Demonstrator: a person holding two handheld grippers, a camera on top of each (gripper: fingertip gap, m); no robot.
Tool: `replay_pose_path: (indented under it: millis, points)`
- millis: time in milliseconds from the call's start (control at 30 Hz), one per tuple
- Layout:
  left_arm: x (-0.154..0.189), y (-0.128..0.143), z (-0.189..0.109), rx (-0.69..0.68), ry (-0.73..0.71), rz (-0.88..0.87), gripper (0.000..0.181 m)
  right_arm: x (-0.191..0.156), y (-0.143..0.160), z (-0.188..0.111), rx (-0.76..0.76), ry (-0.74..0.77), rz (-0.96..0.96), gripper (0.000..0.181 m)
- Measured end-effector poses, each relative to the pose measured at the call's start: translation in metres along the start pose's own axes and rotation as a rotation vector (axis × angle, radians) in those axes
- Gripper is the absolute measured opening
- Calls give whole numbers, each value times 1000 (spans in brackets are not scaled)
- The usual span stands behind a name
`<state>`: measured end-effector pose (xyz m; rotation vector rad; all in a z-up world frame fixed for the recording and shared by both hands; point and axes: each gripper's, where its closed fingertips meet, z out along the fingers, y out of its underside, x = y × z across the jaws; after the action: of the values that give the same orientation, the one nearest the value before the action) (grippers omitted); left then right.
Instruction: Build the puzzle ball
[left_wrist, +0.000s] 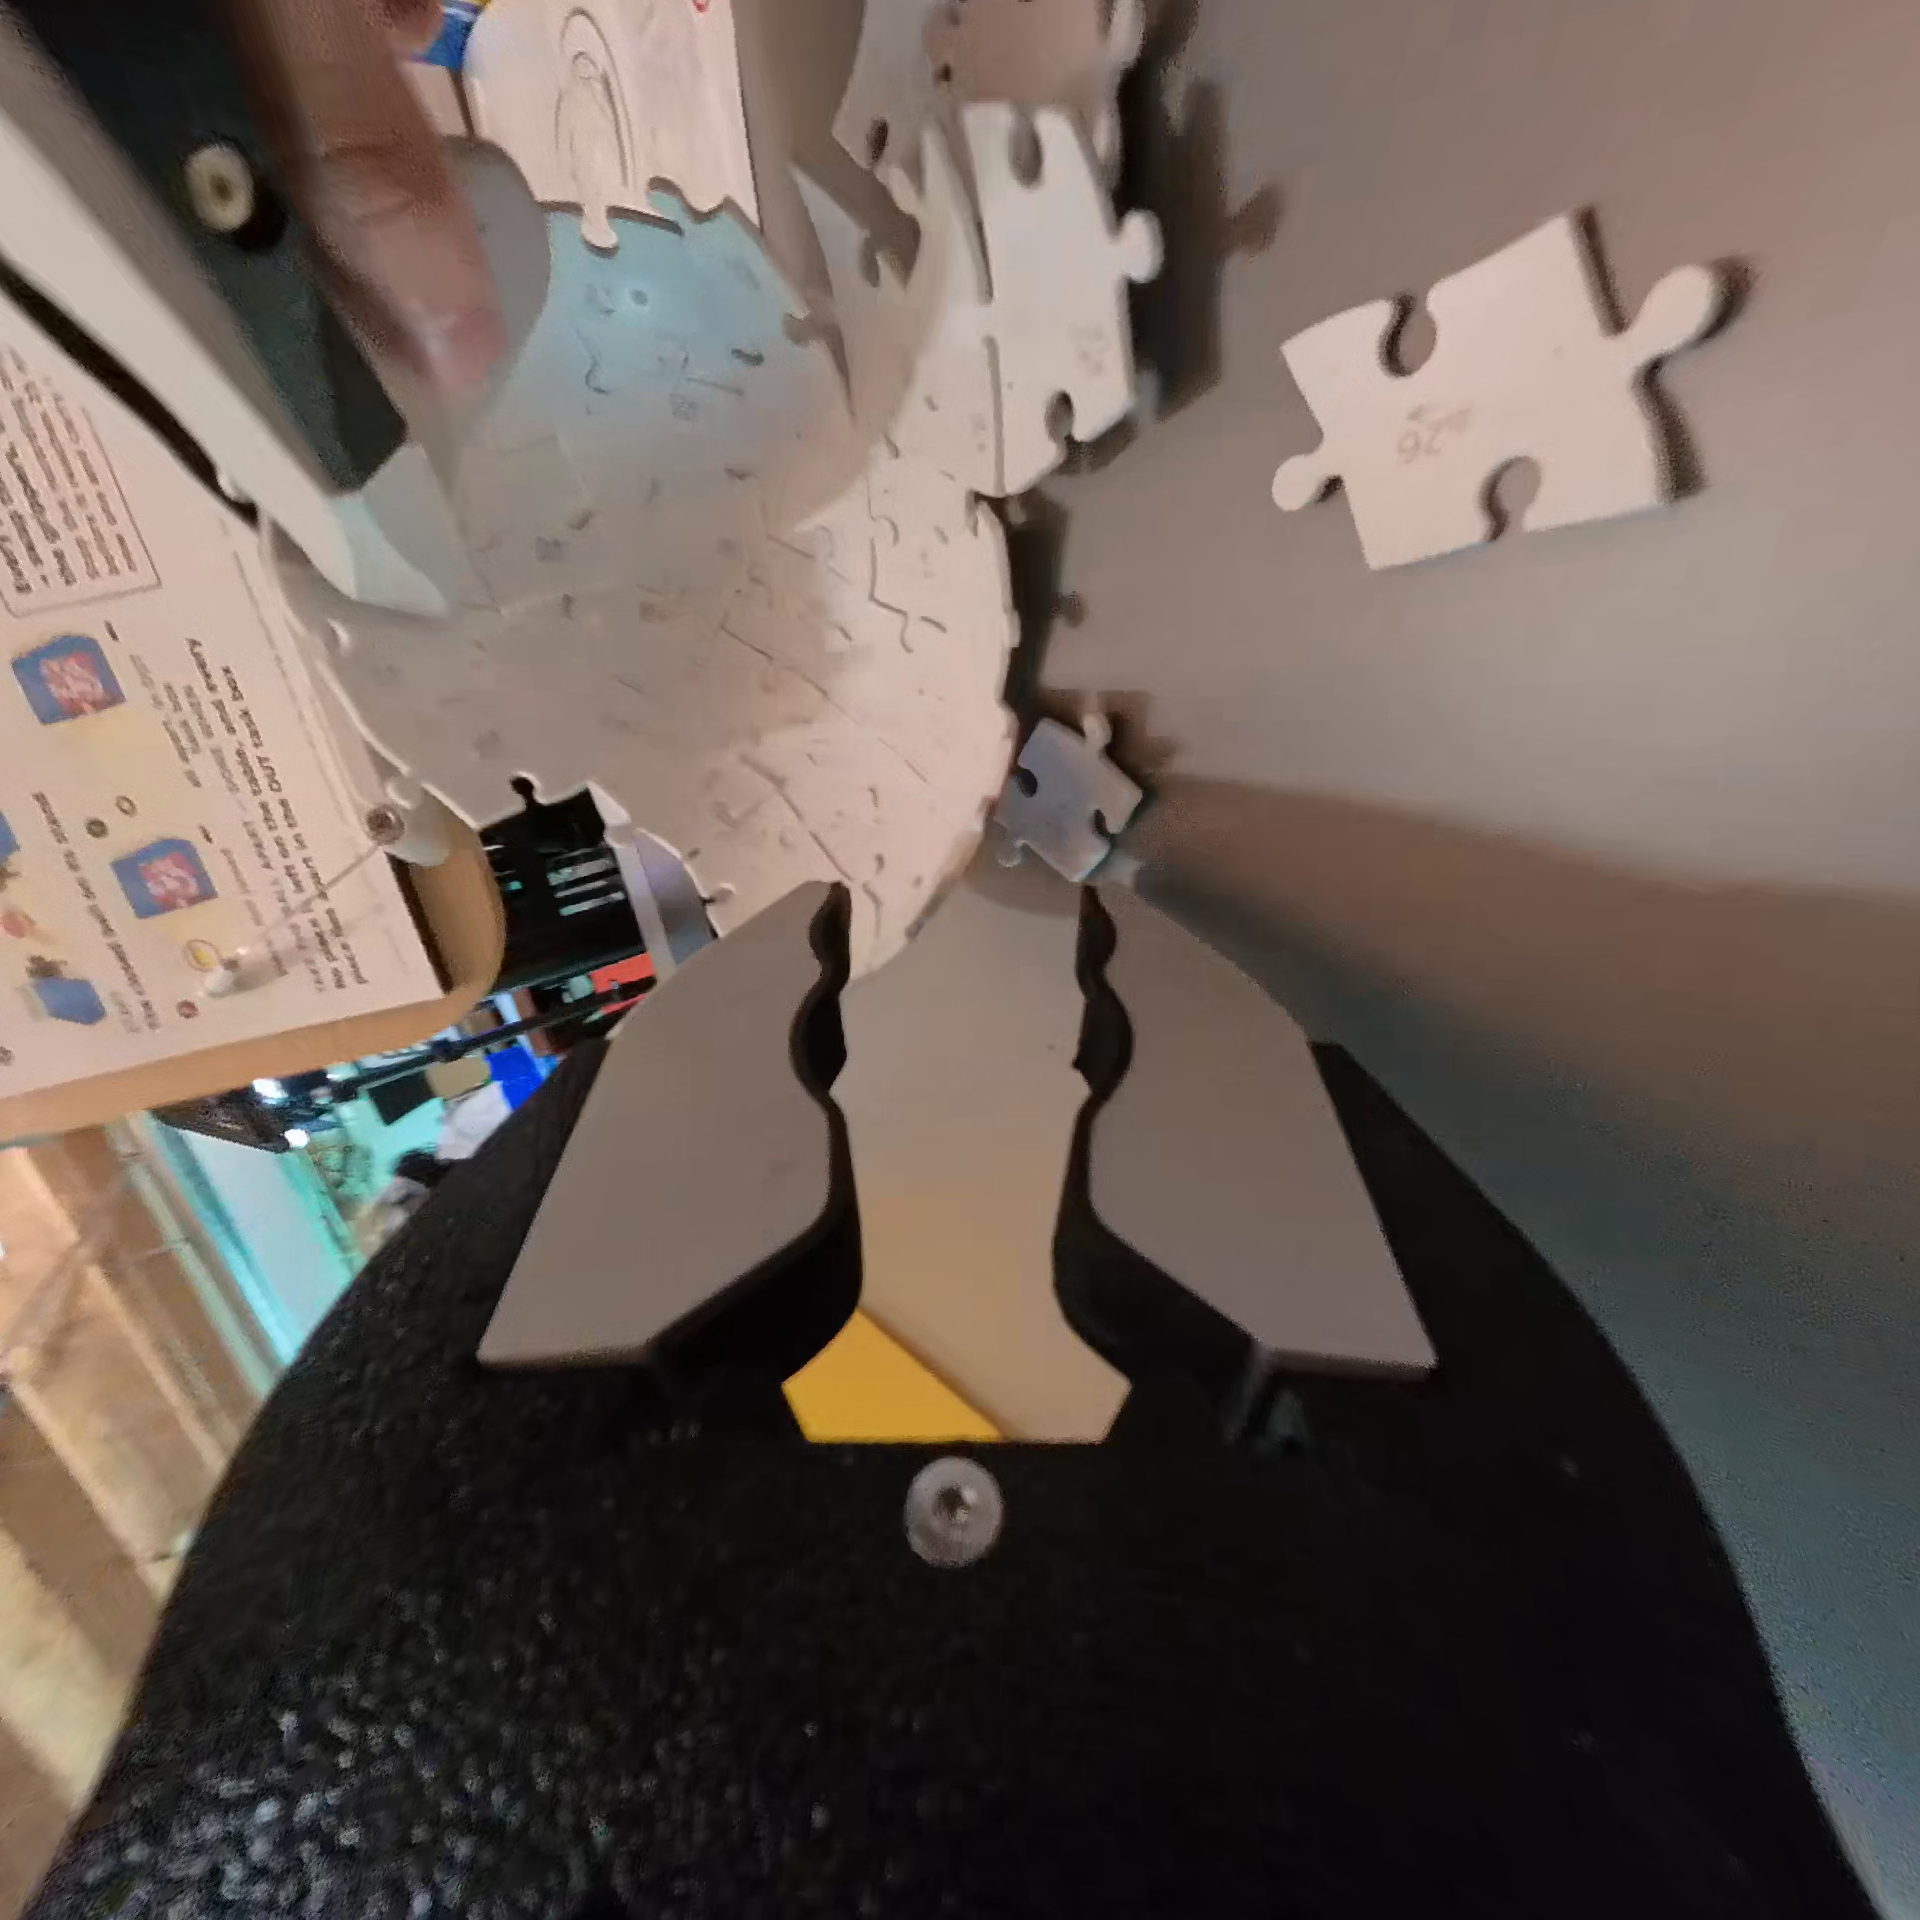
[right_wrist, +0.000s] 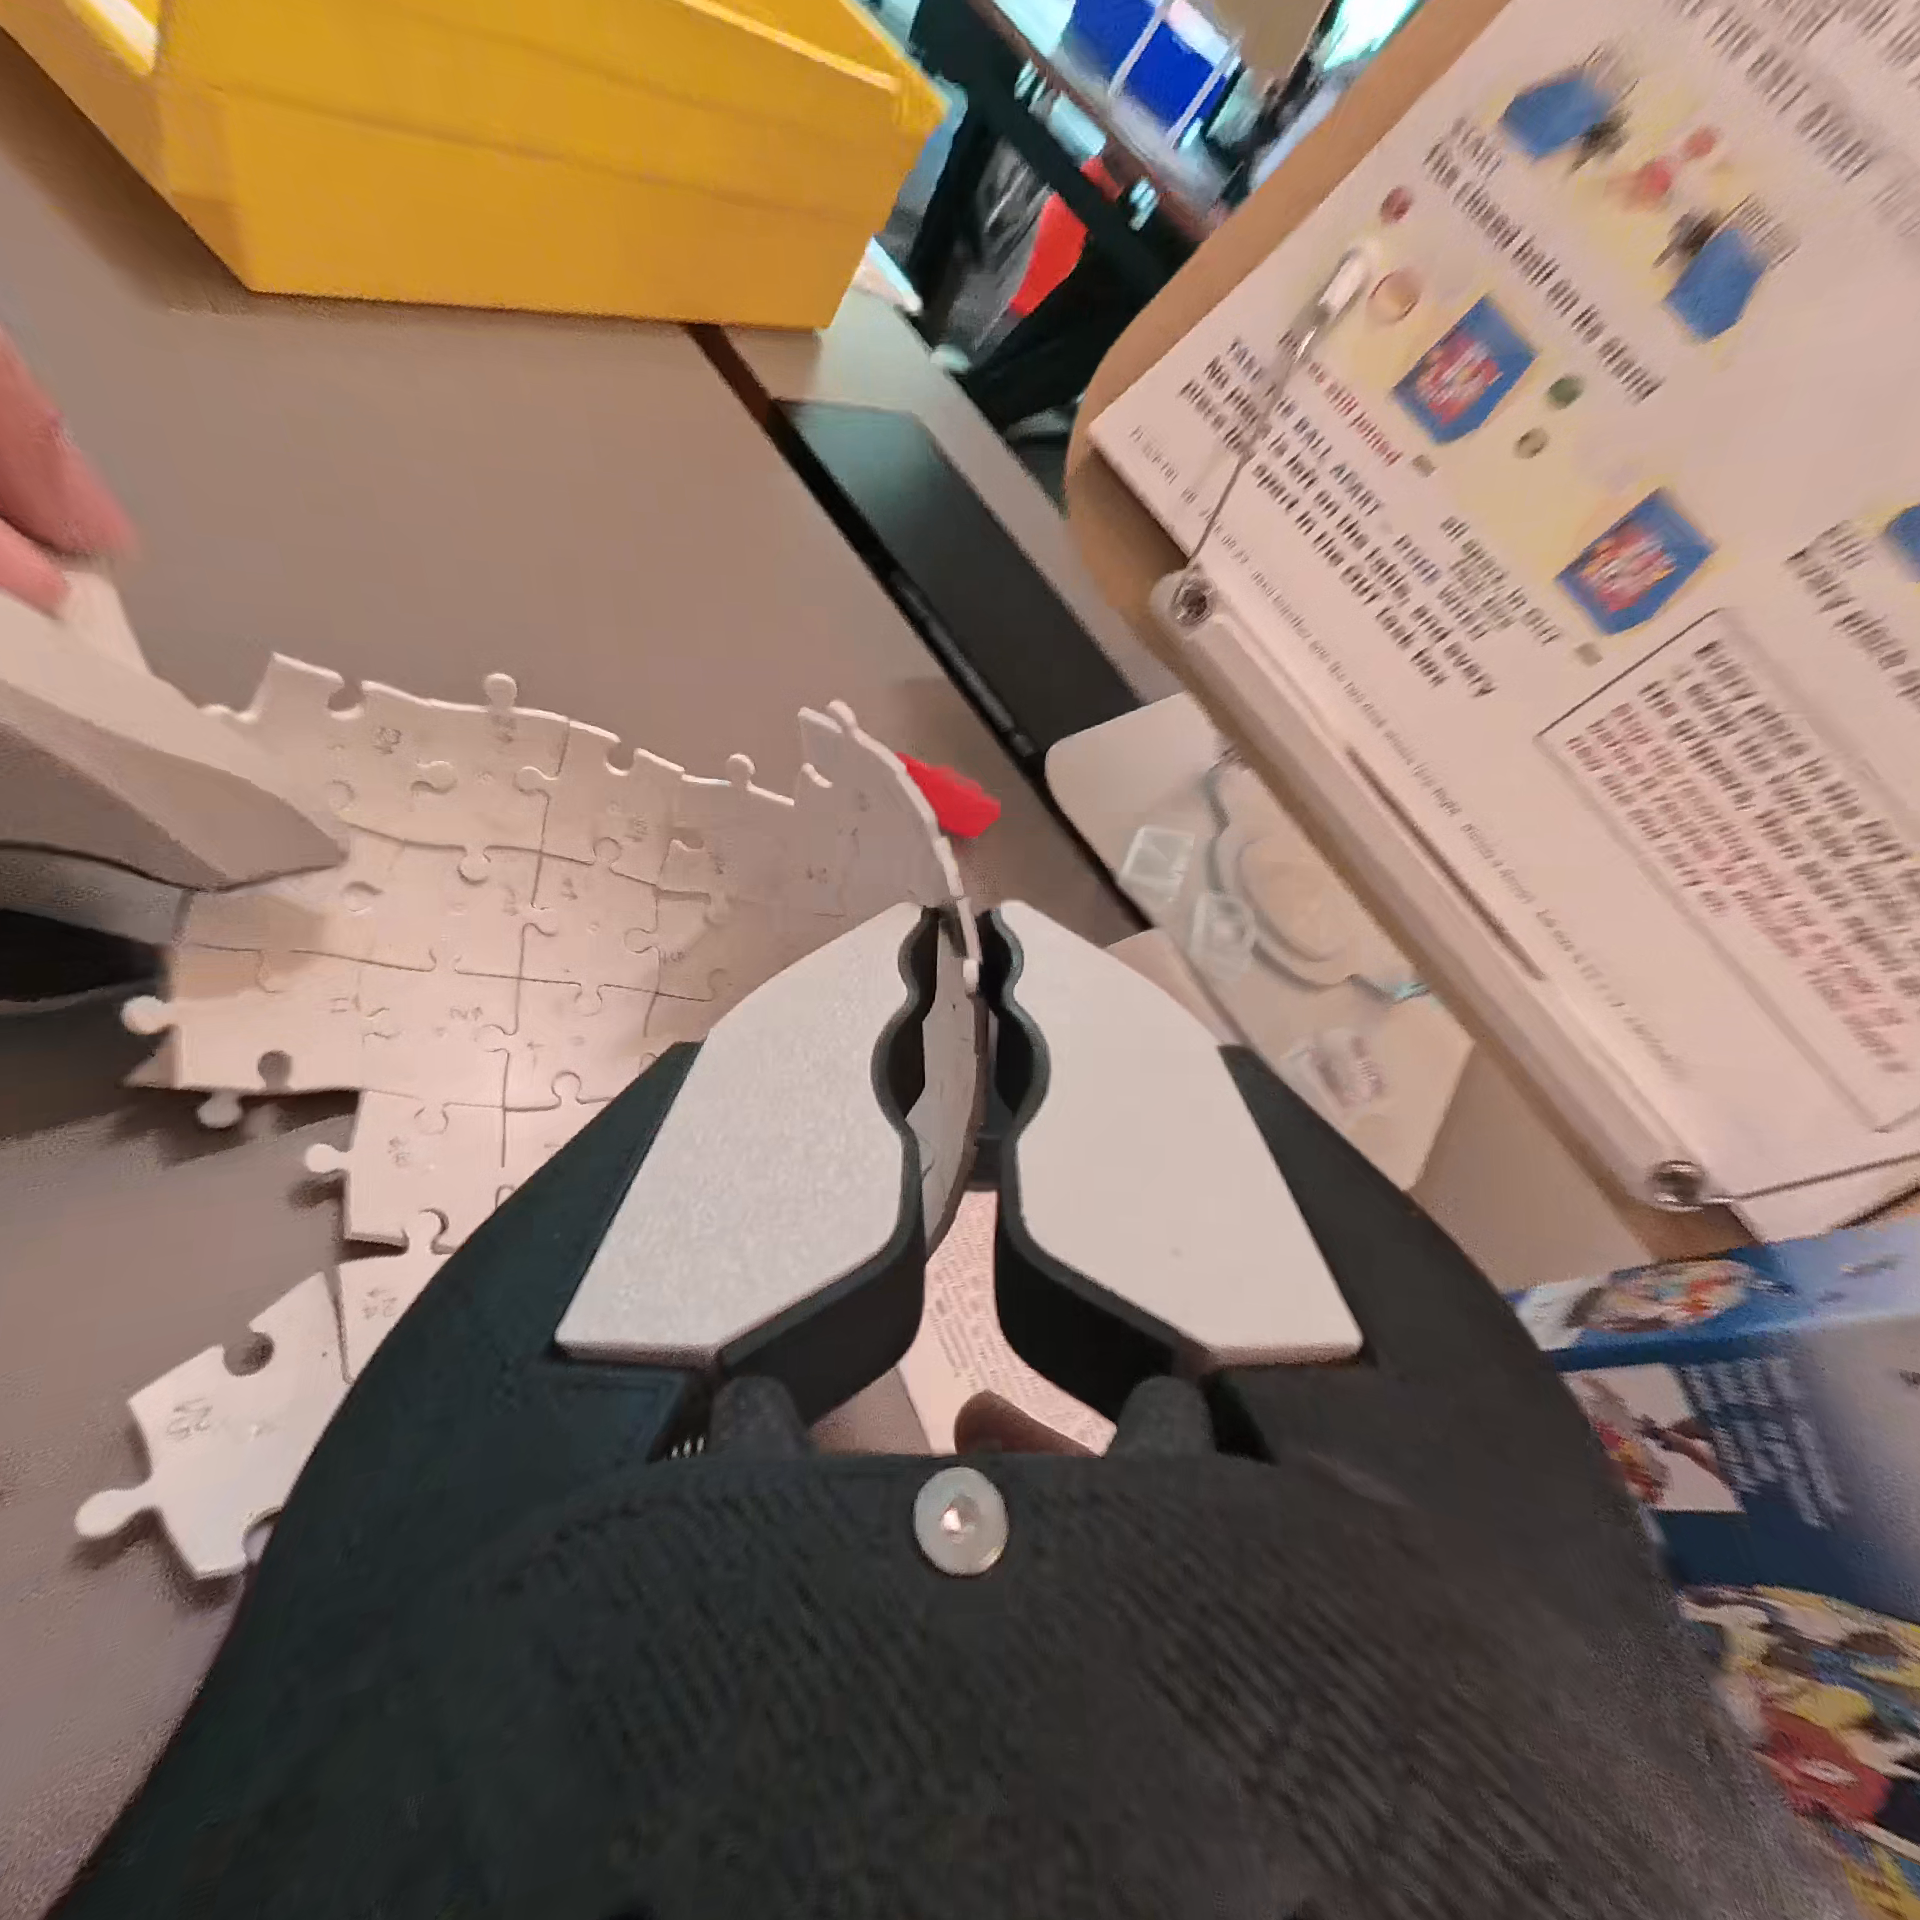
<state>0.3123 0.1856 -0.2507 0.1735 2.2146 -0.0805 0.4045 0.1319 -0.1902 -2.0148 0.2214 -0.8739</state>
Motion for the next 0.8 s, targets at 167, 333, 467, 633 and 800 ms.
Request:
replay_pose_path:
  millis: [167,333,467,633,800]
  points:
    - [11,-20,-22,158,98,-294,47,10,-9,-21,123,189,-147,6]
    - [17,-39,-33,244,166,-616,44,20,-8,-39,226,306,-179,5]
    - [23,-48,-33,261,194,-742,43,26,-6,-54,268,372,-178,5]
    - [29,-58,-39,293,218,-815,43,31,-1,-72,277,399,-137,5]
    - [35,-57,-46,291,210,-832,42,42,12,-97,251,410,-38,5]
